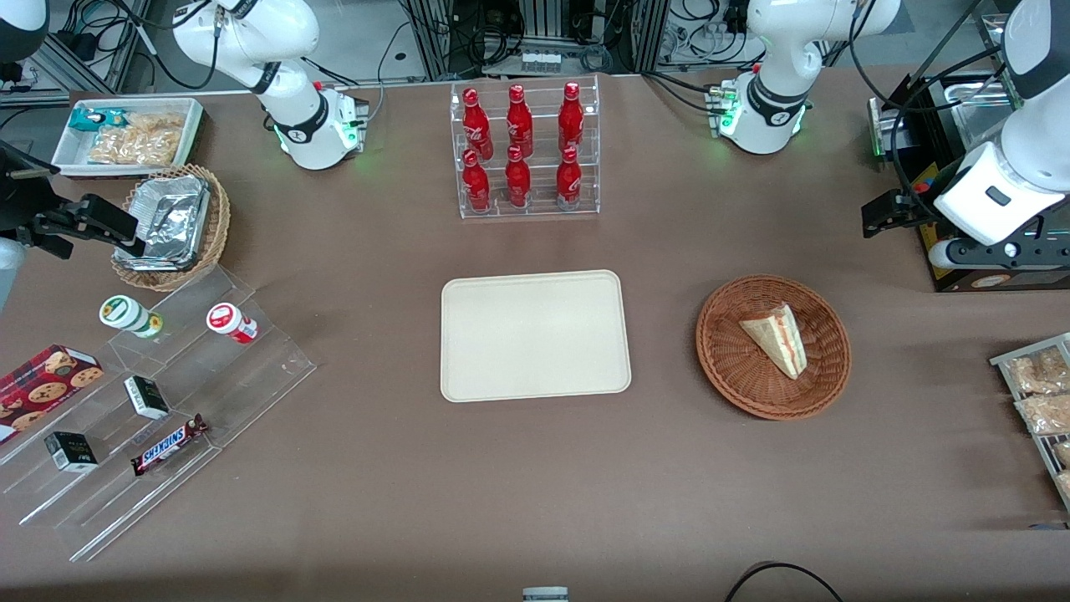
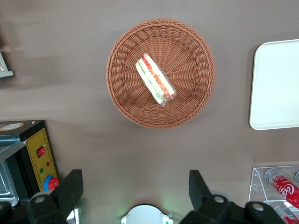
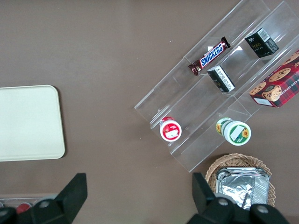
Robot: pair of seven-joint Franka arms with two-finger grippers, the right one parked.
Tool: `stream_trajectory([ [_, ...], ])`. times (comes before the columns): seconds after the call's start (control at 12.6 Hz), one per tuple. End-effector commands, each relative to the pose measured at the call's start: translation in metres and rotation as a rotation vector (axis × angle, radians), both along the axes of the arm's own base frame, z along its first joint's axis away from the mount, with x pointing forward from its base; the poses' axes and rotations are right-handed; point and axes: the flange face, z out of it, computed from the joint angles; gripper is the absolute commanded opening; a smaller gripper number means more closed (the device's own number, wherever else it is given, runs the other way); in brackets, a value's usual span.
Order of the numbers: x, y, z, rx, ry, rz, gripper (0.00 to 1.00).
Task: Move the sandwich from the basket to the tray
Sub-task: 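Move the left gripper over the wrapped sandwich in the wicker basket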
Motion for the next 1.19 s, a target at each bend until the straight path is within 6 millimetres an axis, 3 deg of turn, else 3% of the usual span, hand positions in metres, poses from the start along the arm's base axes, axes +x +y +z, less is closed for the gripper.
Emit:
stream_trajectory([
  [0.0,0.002,-0.001,0.003,-0.005,0.009,-0.021,1.0],
  [0.16,0.003,-0.002,-0.006,-0.004,0.024,-0.022,1.0],
  [0.4,0.007,-0.003,-0.037,-0.006,0.061,-0.023,1.0],
  [0.95,0.003,-0.02,-0.161,-0.005,0.007,-0.057,1.0],
  [1.11,-0.002,-0.02,-0.182,-0.004,-0.019,-0.039,1.0],
])
